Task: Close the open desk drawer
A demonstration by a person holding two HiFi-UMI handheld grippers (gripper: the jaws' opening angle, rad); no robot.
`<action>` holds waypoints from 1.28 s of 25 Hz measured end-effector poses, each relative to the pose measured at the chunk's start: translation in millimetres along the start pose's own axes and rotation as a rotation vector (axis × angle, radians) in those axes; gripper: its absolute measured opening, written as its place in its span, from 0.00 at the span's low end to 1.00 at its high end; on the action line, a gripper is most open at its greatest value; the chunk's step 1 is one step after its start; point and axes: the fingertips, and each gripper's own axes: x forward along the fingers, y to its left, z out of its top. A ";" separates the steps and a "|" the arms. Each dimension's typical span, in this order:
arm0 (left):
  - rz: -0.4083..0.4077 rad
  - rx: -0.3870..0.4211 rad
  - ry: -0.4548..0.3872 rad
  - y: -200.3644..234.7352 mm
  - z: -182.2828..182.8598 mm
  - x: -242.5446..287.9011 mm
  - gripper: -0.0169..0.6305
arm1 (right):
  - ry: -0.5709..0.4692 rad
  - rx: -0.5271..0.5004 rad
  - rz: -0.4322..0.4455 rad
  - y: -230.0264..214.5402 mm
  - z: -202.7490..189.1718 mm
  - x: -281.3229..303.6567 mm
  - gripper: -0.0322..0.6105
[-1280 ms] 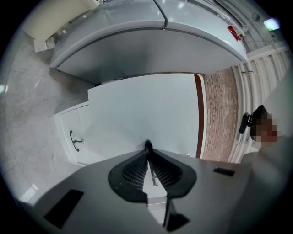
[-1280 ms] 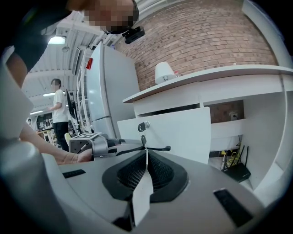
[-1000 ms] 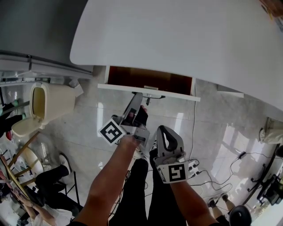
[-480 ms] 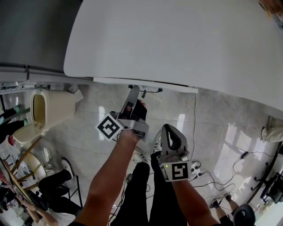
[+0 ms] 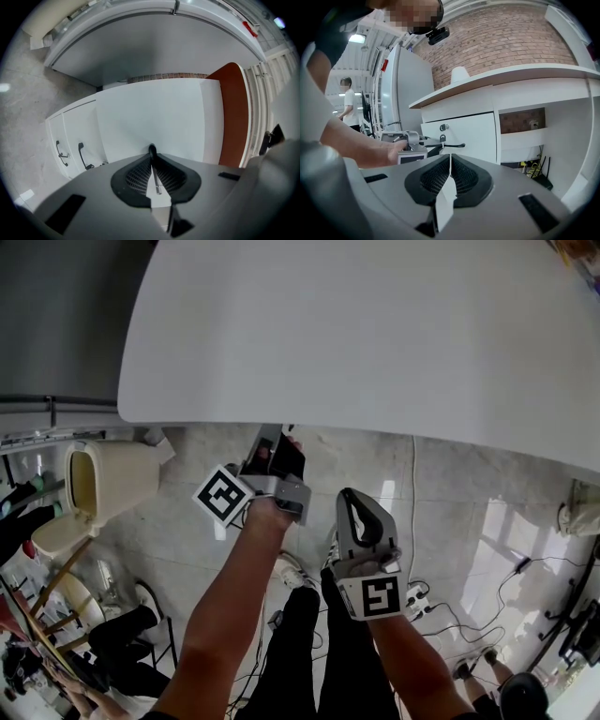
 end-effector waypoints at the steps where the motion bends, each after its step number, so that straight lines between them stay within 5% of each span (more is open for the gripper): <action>1: 0.003 -0.003 -0.006 1.0 0.2 4.1 0.08 | -0.006 0.007 -0.001 -1.4 1.2 2.1 0.10; 32: -0.009 -0.010 -0.019 2.0 4.8 31.6 0.09 | 0.015 0.037 0.020 -5.0 -7.2 -2.0 0.10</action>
